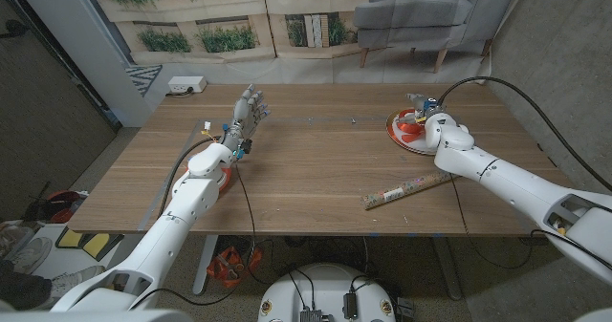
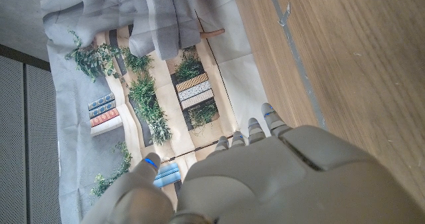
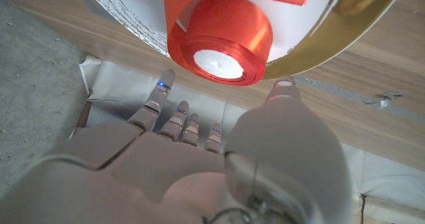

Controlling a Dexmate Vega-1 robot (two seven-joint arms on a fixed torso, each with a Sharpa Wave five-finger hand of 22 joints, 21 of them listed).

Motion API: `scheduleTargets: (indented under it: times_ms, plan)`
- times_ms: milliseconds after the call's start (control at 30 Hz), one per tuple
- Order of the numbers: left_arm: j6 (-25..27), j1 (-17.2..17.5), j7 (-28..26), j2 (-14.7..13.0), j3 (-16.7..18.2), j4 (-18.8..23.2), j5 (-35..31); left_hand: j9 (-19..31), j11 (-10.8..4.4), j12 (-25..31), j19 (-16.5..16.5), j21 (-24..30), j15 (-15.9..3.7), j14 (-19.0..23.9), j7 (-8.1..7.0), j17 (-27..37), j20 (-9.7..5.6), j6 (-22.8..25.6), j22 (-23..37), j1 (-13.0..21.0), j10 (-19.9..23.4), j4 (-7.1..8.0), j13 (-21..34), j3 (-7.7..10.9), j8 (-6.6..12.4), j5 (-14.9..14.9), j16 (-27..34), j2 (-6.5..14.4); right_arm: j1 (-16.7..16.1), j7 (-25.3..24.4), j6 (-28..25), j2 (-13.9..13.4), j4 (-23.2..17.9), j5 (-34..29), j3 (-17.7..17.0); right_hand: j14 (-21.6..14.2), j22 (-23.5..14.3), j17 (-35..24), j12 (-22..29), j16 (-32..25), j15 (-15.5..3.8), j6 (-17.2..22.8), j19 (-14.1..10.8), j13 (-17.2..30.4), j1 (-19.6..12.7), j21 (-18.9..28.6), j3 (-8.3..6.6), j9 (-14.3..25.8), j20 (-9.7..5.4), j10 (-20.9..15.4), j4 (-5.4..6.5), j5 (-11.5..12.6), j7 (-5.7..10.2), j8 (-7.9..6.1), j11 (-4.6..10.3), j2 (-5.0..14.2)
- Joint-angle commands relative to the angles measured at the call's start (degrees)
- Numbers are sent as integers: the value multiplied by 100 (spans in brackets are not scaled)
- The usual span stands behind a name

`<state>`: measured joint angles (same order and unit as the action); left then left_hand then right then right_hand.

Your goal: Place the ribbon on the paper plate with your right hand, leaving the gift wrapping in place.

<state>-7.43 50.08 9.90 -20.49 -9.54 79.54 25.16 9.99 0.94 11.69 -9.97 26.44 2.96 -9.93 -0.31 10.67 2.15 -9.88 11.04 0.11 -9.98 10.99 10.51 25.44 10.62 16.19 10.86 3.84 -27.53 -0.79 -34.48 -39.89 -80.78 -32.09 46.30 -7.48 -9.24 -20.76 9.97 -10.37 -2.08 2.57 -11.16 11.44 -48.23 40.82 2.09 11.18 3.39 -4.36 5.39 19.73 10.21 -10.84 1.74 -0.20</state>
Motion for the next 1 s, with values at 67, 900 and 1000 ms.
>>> scheduleTargets:
  times_ms: [67,900,1000]
  plan:
    - [-21,-17,13,9,-10,-23,0,32,19,6,-1062,-13,36,-1294,-36,14,18,-597,24,6,-1329,-4,28,-3,-1,40,28,638,-143,-210,282,-79,-187,168,-245,51,-29,28,76,-78,-37,149,45,-7,306,-110,76,1,29,35,185,39,-27,-78,-12,73]
    - [1,90,-12,-45,0,136,35,32,31,4,-1068,-26,36,-1296,-45,14,21,-606,25,8,-1333,-6,27,-1,-3,40,27,636,-347,-398,739,-183,-507,633,-651,461,-33,223,134,-72,28,222,522,-26,1670,-682,452,1,-26,-36,491,-46,-61,-50,-149,463]
    - [0,129,-28,-53,4,185,43,32,33,3,-1065,-27,38,-1293,-42,14,18,-604,25,8,-1337,-6,27,-1,-2,40,28,635,-387,-426,791,-218,-587,677,-700,490,-33,238,132,-71,42,231,553,-27,1746,-720,474,0,-30,-31,491,-51,-58,-51,-171,483]
